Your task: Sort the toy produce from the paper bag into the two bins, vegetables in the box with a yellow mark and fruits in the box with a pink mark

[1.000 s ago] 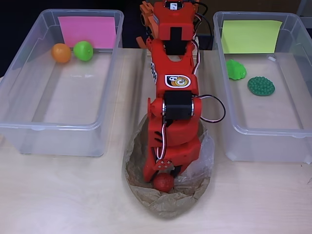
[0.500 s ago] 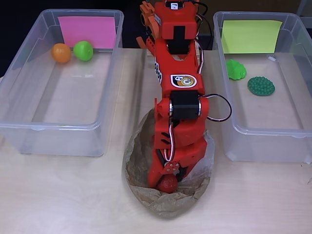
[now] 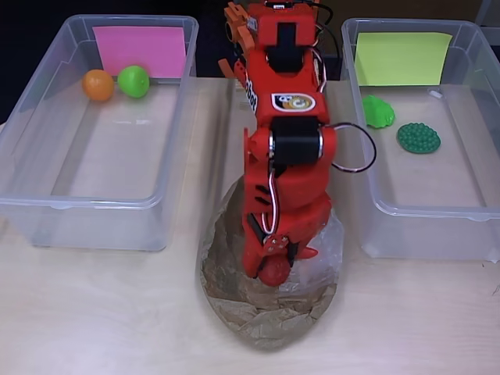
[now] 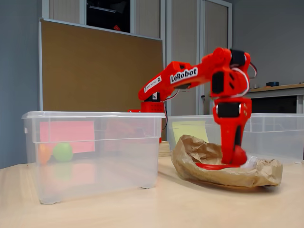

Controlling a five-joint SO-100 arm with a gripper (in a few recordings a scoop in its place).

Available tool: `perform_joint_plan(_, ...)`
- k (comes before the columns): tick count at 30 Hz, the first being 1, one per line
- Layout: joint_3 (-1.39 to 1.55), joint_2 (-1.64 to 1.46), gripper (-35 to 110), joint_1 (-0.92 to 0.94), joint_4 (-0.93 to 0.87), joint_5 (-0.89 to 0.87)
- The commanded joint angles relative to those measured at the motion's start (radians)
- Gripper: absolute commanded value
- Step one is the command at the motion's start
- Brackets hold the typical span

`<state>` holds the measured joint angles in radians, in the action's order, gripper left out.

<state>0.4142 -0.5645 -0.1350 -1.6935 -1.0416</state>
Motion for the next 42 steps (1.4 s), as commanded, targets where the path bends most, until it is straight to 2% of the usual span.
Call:
perform_joint_plan(1, 0.268, -0.319, 18, -0.032, 0.035, 0.028)
perform_joint_plan(7, 0.761, -0.741, 18, -0.028, 0.173, -0.011)
perform_joint_plan(12, 1.164, -1.104, 17, 0.069, 0.247, -0.072)
perform_joint_plan(18, 1.514, -1.502, 17, 0.295, 0.215, -0.091)
perform_joint_plan(23, 1.641, -1.732, 18, 0.554, 0.169, -0.052)
perform_joint_plan(28, 1.677, -1.79, 20, 0.821, 0.167, 0.014)
perform_joint_plan(33, 1.657, -1.677, 22, 1.048, 0.207, 0.055)
perform_joint_plan(37, 1.667, -1.536, 24, 1.144, 0.314, 0.077)
perform_joint_plan(42, 1.669, -1.338, 25, 1.167, 0.416, 0.103)
